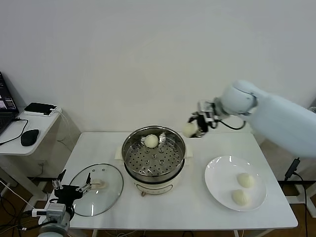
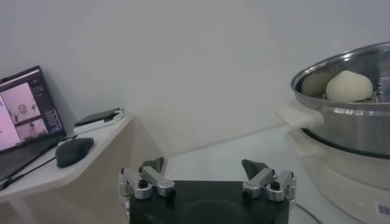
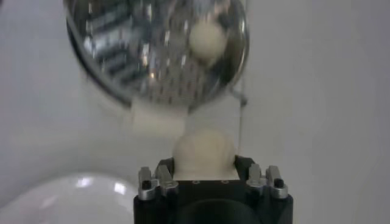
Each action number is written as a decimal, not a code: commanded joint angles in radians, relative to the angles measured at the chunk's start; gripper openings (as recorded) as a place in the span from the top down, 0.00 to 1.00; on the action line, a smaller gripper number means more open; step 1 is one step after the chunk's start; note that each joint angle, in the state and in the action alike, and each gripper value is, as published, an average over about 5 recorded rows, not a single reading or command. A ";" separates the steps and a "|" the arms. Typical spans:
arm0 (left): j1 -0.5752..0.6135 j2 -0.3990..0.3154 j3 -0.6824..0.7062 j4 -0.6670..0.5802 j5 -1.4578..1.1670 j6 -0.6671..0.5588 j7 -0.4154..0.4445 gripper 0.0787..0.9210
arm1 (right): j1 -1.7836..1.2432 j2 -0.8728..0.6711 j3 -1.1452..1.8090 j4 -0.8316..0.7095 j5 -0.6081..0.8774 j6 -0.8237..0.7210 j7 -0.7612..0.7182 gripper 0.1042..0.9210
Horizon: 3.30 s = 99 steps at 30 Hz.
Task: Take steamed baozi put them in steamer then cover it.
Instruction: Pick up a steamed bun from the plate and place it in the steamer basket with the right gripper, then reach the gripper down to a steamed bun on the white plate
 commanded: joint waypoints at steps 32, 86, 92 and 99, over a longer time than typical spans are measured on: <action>0.005 -0.011 -0.020 -0.011 0.000 -0.002 0.002 0.12 | -0.165 0.476 -0.079 -0.328 0.096 -0.181 0.216 0.36; -0.044 0.027 0.049 0.073 0.006 -0.001 0.005 0.12 | -1.070 -0.648 0.774 0.255 -0.507 0.298 -0.209 0.12; -0.041 0.025 0.055 0.071 0.015 0.000 0.005 0.12 | -1.078 -0.597 0.751 0.251 -0.520 0.282 -0.196 0.12; -0.036 0.022 0.050 0.067 0.018 0.000 0.005 0.12 | -1.088 -0.546 0.740 0.223 -0.537 0.271 -0.176 0.12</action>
